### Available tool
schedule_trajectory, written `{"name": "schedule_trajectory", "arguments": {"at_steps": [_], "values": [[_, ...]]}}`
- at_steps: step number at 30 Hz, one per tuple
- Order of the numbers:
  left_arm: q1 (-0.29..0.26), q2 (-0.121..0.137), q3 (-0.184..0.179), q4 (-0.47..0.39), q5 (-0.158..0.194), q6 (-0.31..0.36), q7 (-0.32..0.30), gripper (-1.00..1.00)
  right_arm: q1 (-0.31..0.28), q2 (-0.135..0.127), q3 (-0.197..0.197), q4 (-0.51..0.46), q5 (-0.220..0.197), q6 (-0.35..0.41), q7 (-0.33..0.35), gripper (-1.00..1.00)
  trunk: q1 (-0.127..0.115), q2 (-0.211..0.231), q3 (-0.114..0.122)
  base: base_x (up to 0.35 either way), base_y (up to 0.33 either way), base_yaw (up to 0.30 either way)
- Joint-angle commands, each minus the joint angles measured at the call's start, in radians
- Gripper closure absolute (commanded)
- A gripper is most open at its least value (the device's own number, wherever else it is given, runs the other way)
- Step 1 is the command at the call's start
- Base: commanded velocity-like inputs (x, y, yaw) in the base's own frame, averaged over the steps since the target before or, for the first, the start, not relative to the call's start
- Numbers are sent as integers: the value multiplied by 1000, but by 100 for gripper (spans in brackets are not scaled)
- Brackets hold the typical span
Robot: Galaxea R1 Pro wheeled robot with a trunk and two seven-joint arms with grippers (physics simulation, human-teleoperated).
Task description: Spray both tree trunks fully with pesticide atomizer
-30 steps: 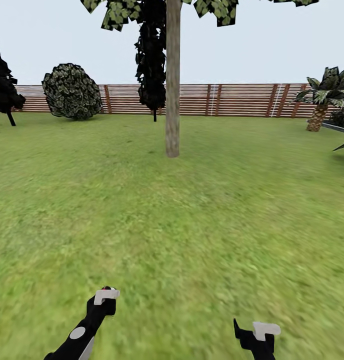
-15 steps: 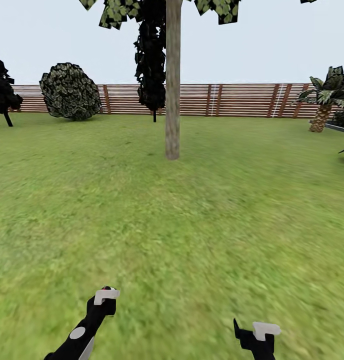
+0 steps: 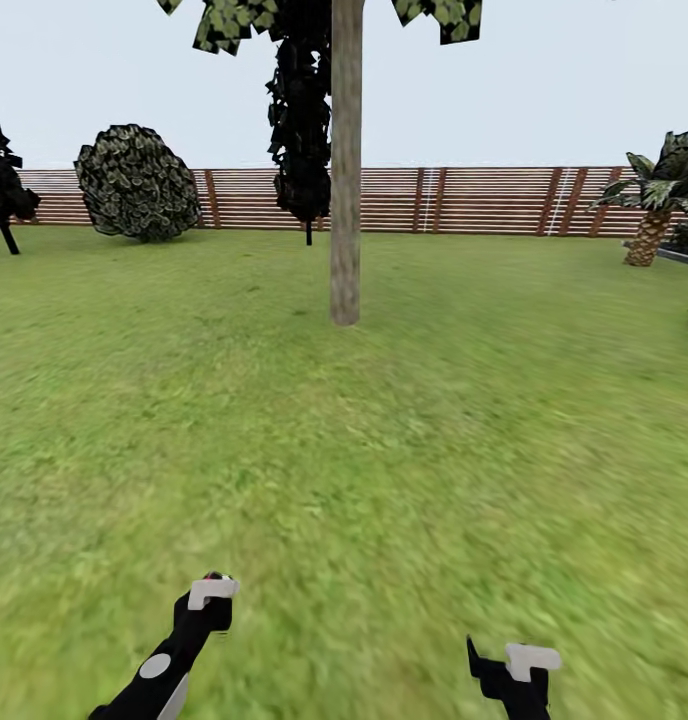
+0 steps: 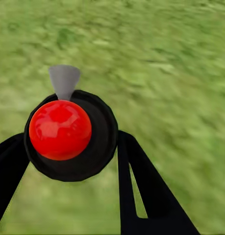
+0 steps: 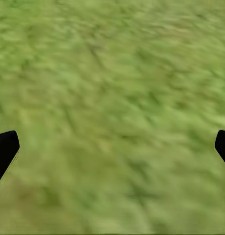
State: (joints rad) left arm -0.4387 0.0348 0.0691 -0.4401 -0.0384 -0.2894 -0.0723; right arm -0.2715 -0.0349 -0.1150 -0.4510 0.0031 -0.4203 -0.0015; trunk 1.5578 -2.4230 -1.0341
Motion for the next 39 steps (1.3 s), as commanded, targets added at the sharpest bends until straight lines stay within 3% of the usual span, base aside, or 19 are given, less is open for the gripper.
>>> {"name": "schedule_trajectory", "arguments": {"at_steps": [1, 39], "values": [[0, 0, 0, 0, 0, 0, 0, 100, 0, 0, 0, 0, 0, 0, 0, -100, 0, 0, 0, 339, 0, 0], [0, 0, 0, 0, 0, 0, 0, 100, 0, 0, 0, 0, 0, 0, 0, -100, 0, 0, 0, 340, 0, 0]]}}
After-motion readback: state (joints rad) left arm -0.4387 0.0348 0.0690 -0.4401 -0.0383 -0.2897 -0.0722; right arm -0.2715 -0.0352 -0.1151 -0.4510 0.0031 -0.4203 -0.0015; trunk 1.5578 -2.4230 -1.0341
